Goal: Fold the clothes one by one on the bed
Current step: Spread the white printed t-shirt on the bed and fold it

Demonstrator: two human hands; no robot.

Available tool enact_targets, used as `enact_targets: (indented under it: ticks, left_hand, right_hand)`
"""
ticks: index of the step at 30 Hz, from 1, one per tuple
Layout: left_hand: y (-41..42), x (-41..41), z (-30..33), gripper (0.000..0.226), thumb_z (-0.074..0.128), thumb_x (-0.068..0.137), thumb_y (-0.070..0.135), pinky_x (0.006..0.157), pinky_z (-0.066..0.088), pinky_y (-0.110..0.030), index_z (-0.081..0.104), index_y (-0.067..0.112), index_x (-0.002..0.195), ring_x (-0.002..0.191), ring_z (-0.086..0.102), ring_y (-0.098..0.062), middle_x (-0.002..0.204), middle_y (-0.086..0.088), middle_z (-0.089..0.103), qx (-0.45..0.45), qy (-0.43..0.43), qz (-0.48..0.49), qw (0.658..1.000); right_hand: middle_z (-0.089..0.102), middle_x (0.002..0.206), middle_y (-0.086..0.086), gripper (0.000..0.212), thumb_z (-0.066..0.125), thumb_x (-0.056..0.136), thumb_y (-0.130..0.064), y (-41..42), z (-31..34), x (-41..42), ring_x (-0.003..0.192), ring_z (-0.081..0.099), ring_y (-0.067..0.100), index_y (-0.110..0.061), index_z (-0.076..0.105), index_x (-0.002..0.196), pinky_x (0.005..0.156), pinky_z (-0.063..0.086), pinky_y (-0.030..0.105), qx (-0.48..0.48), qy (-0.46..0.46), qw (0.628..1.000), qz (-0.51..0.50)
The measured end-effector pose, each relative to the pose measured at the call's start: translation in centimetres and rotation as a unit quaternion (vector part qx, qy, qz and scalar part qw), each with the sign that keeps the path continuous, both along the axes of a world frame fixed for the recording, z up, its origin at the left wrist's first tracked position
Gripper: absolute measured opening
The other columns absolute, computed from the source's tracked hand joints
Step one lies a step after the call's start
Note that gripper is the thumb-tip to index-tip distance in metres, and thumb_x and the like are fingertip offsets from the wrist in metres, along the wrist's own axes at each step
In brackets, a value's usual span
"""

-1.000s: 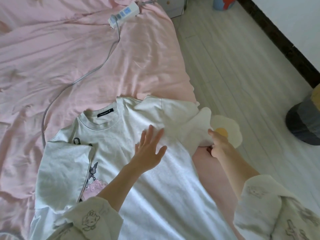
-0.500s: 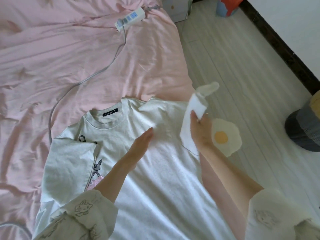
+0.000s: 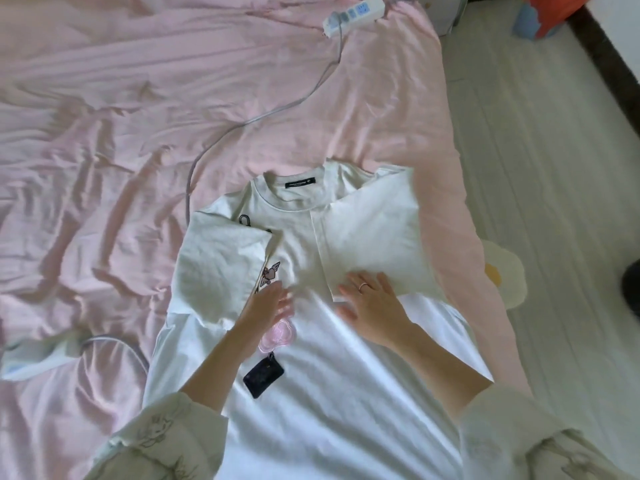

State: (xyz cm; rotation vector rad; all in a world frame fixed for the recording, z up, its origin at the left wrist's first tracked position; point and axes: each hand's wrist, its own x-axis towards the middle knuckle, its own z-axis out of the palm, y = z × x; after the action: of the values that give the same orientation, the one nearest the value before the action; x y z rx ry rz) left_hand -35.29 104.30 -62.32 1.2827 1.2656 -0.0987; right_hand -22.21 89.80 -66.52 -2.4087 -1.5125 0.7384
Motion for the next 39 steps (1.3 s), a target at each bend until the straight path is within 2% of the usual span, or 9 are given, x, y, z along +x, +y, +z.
enact_targets:
  ticks: [3,9,14,20,26,29,34,37,39]
  left_hand:
    - [-2.0,-3.0,-0.4,0.037,0.037,0.100,0.010,0.099,0.039,-0.029,0.043,0.005,0.136,0.126,0.047,-0.021,0.129,-0.006,0.053,0.072,0.061,-0.129,0.987]
    - [-7.7,-11.9,-2.7,0.050,0.035,0.100,0.023,0.118,0.007,-0.039,0.021,0.032,0.147,0.146,0.001,-0.014,0.159,0.006,0.004,0.256,0.130,-0.379,0.880]
    - [-12.6,-18.9,-2.8,0.060,0.030,0.101,0.028,0.117,-0.001,-0.044,-0.003,0.031,0.150,0.145,-0.015,-0.018,0.157,0.006,-0.017,0.270,0.161,-0.433,0.845]
    - [-18.4,-27.8,-4.6,0.060,0.037,0.099,0.023,0.120,0.009,-0.045,0.006,0.025,0.150,0.146,-0.013,-0.018,0.155,0.009,-0.014,0.239,0.119,-0.437,0.859]
    - [-22.4,-31.6,-4.6,0.041,0.040,0.097,0.013,0.104,0.034,-0.028,0.041,0.013,0.138,0.134,0.037,-0.021,0.149,-0.006,0.033,0.118,0.083,-0.247,0.958]
    - [-23.0,-32.3,-4.5,0.028,0.045,0.097,0.012,0.091,0.043,-0.036,0.051,0.008,0.124,0.109,0.050,-0.025,0.127,-0.010,0.048,-0.116,0.088,0.014,0.989]
    - [-24.0,-32.2,-6.7,0.051,0.057,0.092,0.033,0.094,0.042,-0.047,0.036,0.010,0.132,0.084,0.047,-0.025,0.099,-0.013,0.042,-0.331,0.036,0.237,0.912]
    - [-24.7,-30.8,-7.0,0.071,0.059,0.089,0.038,0.101,0.033,-0.059,0.025,0.008,0.143,0.115,0.052,-0.027,0.123,-0.016,0.049,-0.351,-0.019,0.319,0.880]
    - [-24.7,-30.2,-6.9,0.072,0.057,0.090,0.042,0.105,0.026,-0.064,0.022,0.013,0.146,0.136,0.036,-0.027,0.147,-0.016,0.033,-0.367,-0.056,0.378,0.848]
  right_hand:
    - [0.040,0.146,0.014,0.052,0.041,0.091,-0.038,-1.6,0.2,-2.2,0.140,0.028,0.029,-0.012,0.046,0.136,0.113,0.011,0.048,-0.021,-0.029,0.999,-0.001]
    - [0.019,0.156,0.008,0.052,0.038,0.095,-0.029,-6.4,0.6,-8.8,0.144,0.017,0.022,-0.014,0.029,0.145,0.114,0.014,0.045,-0.105,-0.011,0.993,-0.057]
    - [0.051,0.137,0.016,0.051,0.036,0.083,-0.028,-11.2,0.7,-16.0,0.125,0.051,0.031,-0.006,0.057,0.125,0.097,0.039,0.056,-0.074,-0.041,0.987,-0.134]
    - [0.036,0.149,0.015,0.051,0.031,0.092,-0.025,-17.5,1.0,-25.2,0.140,0.031,0.029,-0.006,0.042,0.139,0.111,0.024,0.048,-0.059,-0.035,0.983,-0.172]
    - [0.065,0.092,0.012,0.031,0.037,0.096,-0.021,-22.5,2.4,-30.2,0.093,0.060,0.031,-0.004,0.064,0.094,0.070,0.041,0.033,-0.048,-0.021,0.944,-0.324]
    - [0.062,0.105,0.018,0.052,0.028,0.097,-0.043,-23.7,1.9,-30.0,0.098,0.058,0.032,-0.002,0.057,0.110,0.076,0.037,0.031,-0.137,0.172,0.818,-0.531]
    - [0.056,0.105,0.012,0.061,0.050,0.084,-0.063,-26.0,-1.1,-29.8,0.101,0.060,0.029,-0.009,0.047,0.112,0.092,0.048,0.045,0.000,0.462,0.483,-0.744]
    - [0.059,0.117,0.008,0.057,0.063,0.083,-0.051,-26.8,-1.5,-29.2,0.097,0.060,0.022,-0.012,0.051,0.123,0.096,0.048,0.041,0.134,0.520,0.353,-0.766]
    - [0.059,0.105,0.007,0.061,0.065,0.080,-0.053,-27.1,-1.3,-28.8,0.094,0.060,0.022,-0.012,0.050,0.124,0.095,0.049,0.041,0.157,0.530,0.334,-0.763]
